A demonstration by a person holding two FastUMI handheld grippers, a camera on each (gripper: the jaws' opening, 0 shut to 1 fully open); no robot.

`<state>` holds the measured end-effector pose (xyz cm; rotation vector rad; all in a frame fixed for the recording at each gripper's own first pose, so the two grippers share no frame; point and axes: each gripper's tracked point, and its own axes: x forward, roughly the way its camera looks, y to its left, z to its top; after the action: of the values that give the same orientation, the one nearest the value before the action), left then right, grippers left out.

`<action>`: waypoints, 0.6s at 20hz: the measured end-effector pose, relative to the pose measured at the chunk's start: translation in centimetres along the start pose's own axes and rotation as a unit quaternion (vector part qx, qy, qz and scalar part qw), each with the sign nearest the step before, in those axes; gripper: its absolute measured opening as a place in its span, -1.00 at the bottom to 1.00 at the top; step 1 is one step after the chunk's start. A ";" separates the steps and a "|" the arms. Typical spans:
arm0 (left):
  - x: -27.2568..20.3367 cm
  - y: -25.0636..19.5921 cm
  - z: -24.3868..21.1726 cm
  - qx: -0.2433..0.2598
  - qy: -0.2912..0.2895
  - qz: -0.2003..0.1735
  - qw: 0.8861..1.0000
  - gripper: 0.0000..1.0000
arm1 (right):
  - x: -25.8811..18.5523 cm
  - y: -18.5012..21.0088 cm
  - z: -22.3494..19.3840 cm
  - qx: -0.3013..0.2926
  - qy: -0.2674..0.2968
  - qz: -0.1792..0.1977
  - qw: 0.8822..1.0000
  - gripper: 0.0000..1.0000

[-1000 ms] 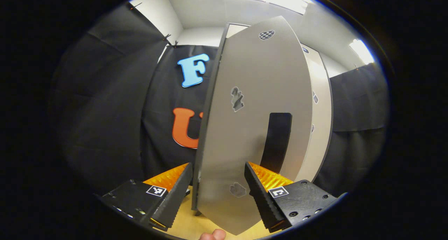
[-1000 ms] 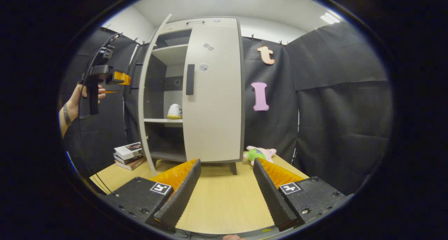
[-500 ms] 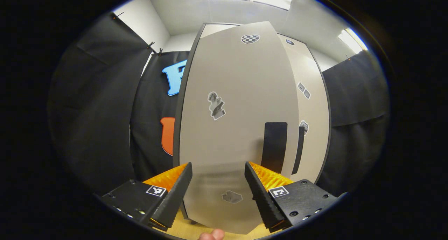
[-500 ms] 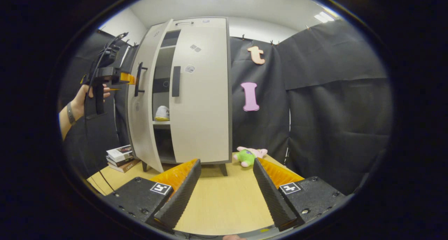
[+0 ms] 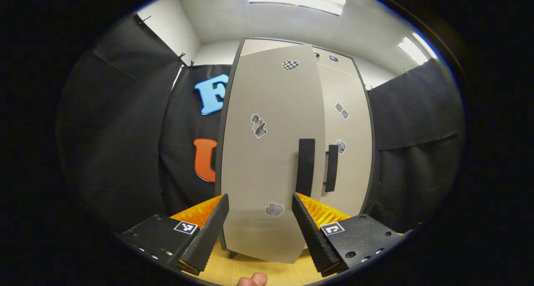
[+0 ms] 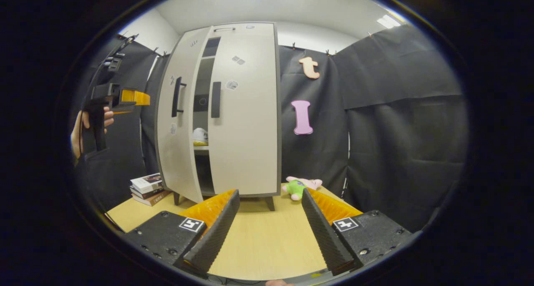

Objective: Grab one shoe with the right hand and put it into the shoe cabinet, grab the other shoe with the left hand and put it into the shoe cabinet; then close the right door with the right hand and the left door with the left hand.

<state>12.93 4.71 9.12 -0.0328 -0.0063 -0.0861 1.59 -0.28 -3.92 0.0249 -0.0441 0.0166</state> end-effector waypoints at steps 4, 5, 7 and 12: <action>-4.1 -1.6 -3.2 -0.022 0.019 -0.010 1.000 0.82 | -0.7 1.1 0.5 -0.012 -0.010 0.013 1.000 0.95; -5.1 -2.0 -4.0 -0.030 0.024 -0.012 0.999 0.82 | -0.8 1.4 0.3 -0.012 -0.007 0.017 1.000 0.95; -7.1 -2.5 -5.8 -0.033 0.036 -0.007 0.999 0.82 | -1.3 2.3 -0.4 -0.010 0.002 0.027 1.000 0.94; -11.7 -3.3 -11.3 0.015 0.046 0.023 0.999 0.82 | -2.6 3.7 -1.6 -0.027 0.014 0.039 0.999 0.95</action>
<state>1.08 2.01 -2.19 0.0019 0.0843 -0.0410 -0.98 3.38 -5.53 -0.0321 -0.0167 0.0936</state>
